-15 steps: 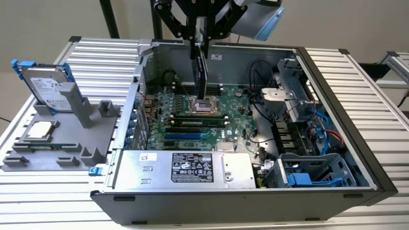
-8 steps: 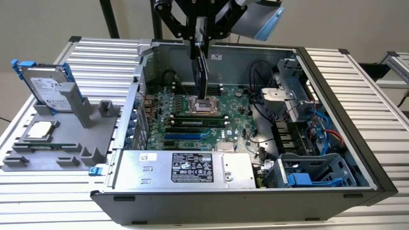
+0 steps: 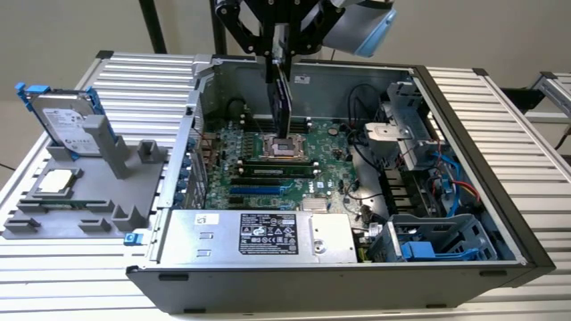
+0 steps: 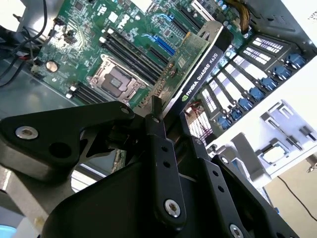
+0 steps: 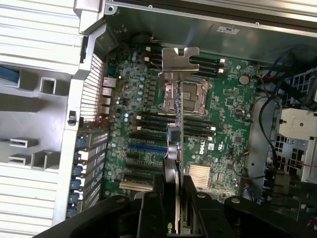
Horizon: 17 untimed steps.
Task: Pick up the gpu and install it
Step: 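Insert the gpu into the slot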
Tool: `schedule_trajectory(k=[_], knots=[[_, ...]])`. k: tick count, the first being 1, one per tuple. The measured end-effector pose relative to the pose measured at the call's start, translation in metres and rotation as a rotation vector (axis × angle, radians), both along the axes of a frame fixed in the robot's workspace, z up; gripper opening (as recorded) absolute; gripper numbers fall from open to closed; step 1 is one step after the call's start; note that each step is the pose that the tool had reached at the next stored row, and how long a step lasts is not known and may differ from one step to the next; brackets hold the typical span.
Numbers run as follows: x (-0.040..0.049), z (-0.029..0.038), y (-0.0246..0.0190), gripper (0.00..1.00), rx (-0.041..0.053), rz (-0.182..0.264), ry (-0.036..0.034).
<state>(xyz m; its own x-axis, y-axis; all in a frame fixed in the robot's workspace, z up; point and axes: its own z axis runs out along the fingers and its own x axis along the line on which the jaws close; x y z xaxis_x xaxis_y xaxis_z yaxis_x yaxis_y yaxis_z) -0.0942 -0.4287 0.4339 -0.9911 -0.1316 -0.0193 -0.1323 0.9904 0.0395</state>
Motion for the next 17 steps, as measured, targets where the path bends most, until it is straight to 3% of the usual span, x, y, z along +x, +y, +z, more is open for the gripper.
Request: schedule_trajectory(k=[17], knots=[[0.0,0.0,0.0,0.0,0.0,0.101,-0.0001]])
